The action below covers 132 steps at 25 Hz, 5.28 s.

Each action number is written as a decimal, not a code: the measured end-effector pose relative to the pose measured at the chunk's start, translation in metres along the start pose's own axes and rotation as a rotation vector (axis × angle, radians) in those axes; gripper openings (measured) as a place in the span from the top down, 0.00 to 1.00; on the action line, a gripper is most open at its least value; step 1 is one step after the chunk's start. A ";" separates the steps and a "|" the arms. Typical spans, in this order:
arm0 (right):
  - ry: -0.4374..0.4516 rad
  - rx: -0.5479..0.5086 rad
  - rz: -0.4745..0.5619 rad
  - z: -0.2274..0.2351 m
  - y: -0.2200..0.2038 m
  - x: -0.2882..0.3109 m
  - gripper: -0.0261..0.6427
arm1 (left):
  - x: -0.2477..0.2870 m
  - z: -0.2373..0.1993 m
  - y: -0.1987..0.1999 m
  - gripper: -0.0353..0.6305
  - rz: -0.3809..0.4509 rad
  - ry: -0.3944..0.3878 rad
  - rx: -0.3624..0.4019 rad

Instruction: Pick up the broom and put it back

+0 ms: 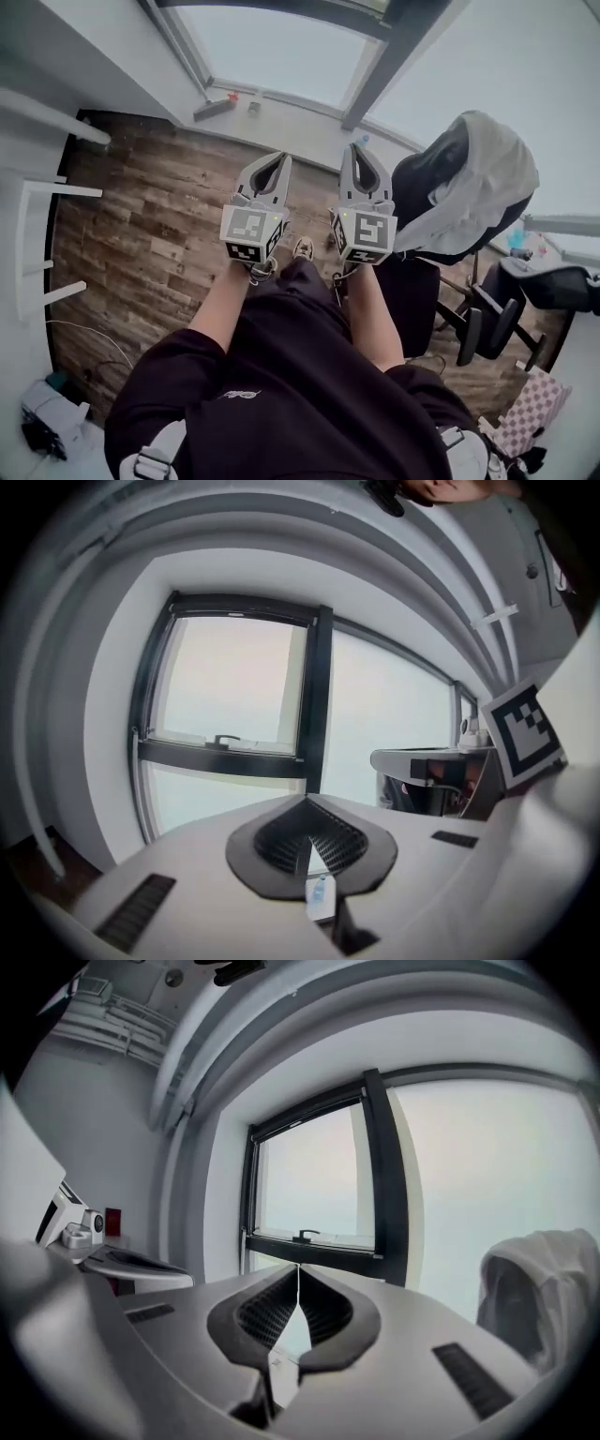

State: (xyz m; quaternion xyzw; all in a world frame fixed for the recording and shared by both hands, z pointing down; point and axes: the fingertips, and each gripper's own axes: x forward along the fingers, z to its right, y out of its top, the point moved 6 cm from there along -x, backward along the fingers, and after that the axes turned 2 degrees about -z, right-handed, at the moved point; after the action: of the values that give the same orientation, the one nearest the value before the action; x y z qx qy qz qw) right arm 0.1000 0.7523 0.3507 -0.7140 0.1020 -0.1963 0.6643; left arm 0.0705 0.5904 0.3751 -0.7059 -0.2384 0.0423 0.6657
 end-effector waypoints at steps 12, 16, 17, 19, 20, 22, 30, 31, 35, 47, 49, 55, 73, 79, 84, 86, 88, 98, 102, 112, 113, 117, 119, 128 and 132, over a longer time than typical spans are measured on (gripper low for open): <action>0.373 -0.009 -0.089 -0.124 -0.020 0.122 0.93 | -0.056 -0.142 -0.026 0.95 -0.033 0.375 -0.132; 0.486 -0.104 -0.092 -0.168 -0.012 0.163 0.93 | -0.056 -0.192 -0.026 0.95 0.004 0.444 -0.173; 0.497 -0.113 -0.090 -0.178 -0.006 0.176 0.93 | -0.056 -0.207 -0.021 0.95 0.012 0.452 -0.172; 0.519 -0.132 -0.086 -0.200 0.005 0.202 0.93 | -0.059 -0.236 -0.012 0.95 0.032 0.469 -0.179; 0.531 -0.142 -0.084 -0.213 0.011 0.214 0.93 | -0.063 -0.252 -0.008 0.95 0.041 0.480 -0.185; 0.551 -0.152 -0.085 -0.240 0.017 0.238 0.93 | -0.072 -0.284 -0.002 0.95 0.052 0.503 -0.197; 0.605 -0.240 -0.095 -0.317 0.025 0.299 0.93 | -0.099 -0.379 -0.005 0.95 0.075 0.569 -0.286; 0.610 -0.260 -0.085 -0.323 0.027 0.306 0.93 | -0.099 -0.386 -0.007 0.95 0.076 0.569 -0.292; 0.625 -0.264 -0.085 -0.337 0.025 0.349 0.93 | -0.086 -0.412 -0.014 0.95 0.067 0.590 -0.312; 0.601 -0.231 -0.204 -0.352 -0.024 0.565 0.93 | 0.050 -0.550 -0.020 0.95 -0.070 0.610 -0.351; 0.599 -0.232 -0.213 -0.357 -0.034 0.600 0.93 | 0.077 -0.569 -0.021 0.95 -0.083 0.600 -0.361; 0.603 -0.187 -0.282 -0.372 -0.083 0.686 0.90 | 0.136 -0.613 -0.036 0.95 -0.142 0.572 -0.375; 0.551 -0.132 -0.382 -0.412 -0.180 0.825 0.68 | 0.145 -0.636 -0.064 0.95 -0.243 0.646 -0.436; 0.547 -0.116 -0.362 -0.418 -0.177 0.846 0.80 | 0.132 -0.631 -0.065 0.95 -0.248 0.664 -0.435; 0.586 -0.113 -0.357 -0.416 -0.175 0.819 0.81 | 0.120 -0.622 -0.062 0.95 -0.238 0.677 -0.439; 0.600 -0.120 -0.359 -0.417 -0.173 0.804 0.81 | 0.115 -0.619 -0.059 0.95 -0.231 0.675 -0.434; 0.615 -0.120 -0.363 -0.417 -0.170 0.788 0.81 | 0.111 -0.615 -0.059 0.95 -0.230 0.670 -0.427; 0.671 -0.173 -0.257 -0.415 -0.110 0.700 0.81 | 0.076 -0.588 -0.041 0.95 -0.168 0.669 -0.387; 0.690 -0.187 -0.186 -0.414 -0.067 0.662 0.81 | 0.046 -0.575 -0.026 0.95 -0.117 0.685 -0.363; 0.796 -0.159 -0.049 -0.413 0.048 0.529 0.81 | -0.041 -0.539 0.030 0.95 0.041 0.762 -0.243; 0.802 -0.160 -0.046 -0.414 0.056 0.513 0.81 | -0.048 -0.536 0.038 0.95 0.066 0.760 -0.232; 0.812 -0.138 -0.048 -0.415 0.071 0.456 0.81 | -0.072 -0.520 0.054 0.95 0.137 0.755 -0.222; 0.808 -0.114 -0.050 -0.413 0.073 0.435 0.81 | -0.081 -0.512 0.055 0.95 0.147 0.755 -0.224; 0.890 -0.119 -0.042 -0.430 0.064 0.377 0.81 | -0.099 -0.488 0.047 0.95 0.124 0.789 -0.187; 0.919 -0.136 -0.025 -0.441 0.061 0.371 0.81 | -0.111 -0.489 0.038 0.95 0.122 0.823 -0.197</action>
State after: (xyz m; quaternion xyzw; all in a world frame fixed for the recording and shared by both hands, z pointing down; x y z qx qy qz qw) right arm 0.2584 0.1944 0.3615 -0.5961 0.3899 -0.4933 0.4992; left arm 0.1681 0.0968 0.3640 -0.7368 0.0863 -0.2268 0.6310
